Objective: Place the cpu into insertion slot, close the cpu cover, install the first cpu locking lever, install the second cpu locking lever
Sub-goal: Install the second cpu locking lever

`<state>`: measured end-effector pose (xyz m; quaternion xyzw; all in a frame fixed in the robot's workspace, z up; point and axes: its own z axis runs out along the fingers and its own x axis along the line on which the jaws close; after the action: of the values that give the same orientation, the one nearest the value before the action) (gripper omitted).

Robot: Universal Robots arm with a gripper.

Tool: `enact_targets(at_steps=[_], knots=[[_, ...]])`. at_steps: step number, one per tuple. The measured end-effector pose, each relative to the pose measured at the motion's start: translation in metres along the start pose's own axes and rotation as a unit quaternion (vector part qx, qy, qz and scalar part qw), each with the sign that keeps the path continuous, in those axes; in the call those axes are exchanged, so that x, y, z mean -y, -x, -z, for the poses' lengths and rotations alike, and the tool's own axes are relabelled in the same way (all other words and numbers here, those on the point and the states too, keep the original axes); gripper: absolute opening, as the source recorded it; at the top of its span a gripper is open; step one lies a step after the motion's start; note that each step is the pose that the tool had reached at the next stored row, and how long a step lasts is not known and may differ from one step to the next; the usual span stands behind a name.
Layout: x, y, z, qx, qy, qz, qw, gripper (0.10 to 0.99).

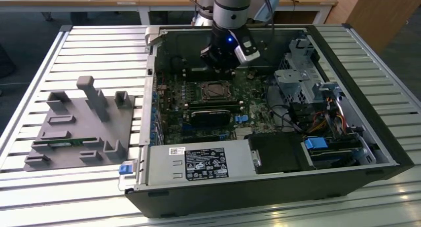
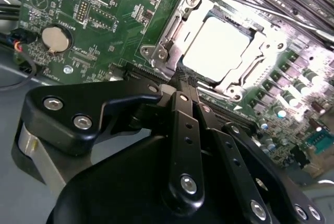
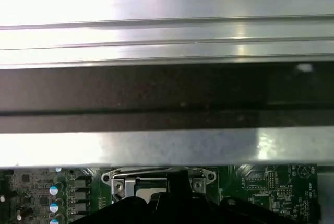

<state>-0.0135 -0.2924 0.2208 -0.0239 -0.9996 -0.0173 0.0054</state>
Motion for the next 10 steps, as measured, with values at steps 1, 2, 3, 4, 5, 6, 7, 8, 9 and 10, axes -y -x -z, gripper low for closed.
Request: enact_targets(at_steps=[1, 2, 3, 4, 5, 6, 7, 8, 9, 10], knots=[[-0.0001, 0.0000, 0.0023, 0.0000, 0.0000, 0.000, 1.0000, 0.106], [-0.0001, -0.0001, 0.0041, 0.0000, 0.0000, 0.000, 1.0000, 0.106], [0.0000, -0.0001, 0.0048, 0.0000, -0.0001, 0.000, 1.0000, 0.106], [0.0003, -0.0001, 0.0048, 0.0001, 0.0000, 0.000, 1.0000, 0.106], [0.0011, 0.0000, 0.0048, 0.0000, 0.0000, 0.000, 1.0000, 0.106], [0.0024, 0.0000, 0.0049, 0.0000, -0.0001, 0.000, 1.0000, 0.106], [0.0037, 0.0001, 0.0049, 0.0000, 0.0000, 0.000, 1.0000, 0.106], [0.0050, 0.0002, 0.0050, 0.0000, 0.0000, 0.000, 1.0000, 0.106], [0.0063, 0.0002, 0.0050, 0.0000, 0.0000, 0.000, 1.0000, 0.106], [0.0075, 0.0003, 0.0051, 0.0000, -0.0001, 0.000, 1.0000, 0.106]])
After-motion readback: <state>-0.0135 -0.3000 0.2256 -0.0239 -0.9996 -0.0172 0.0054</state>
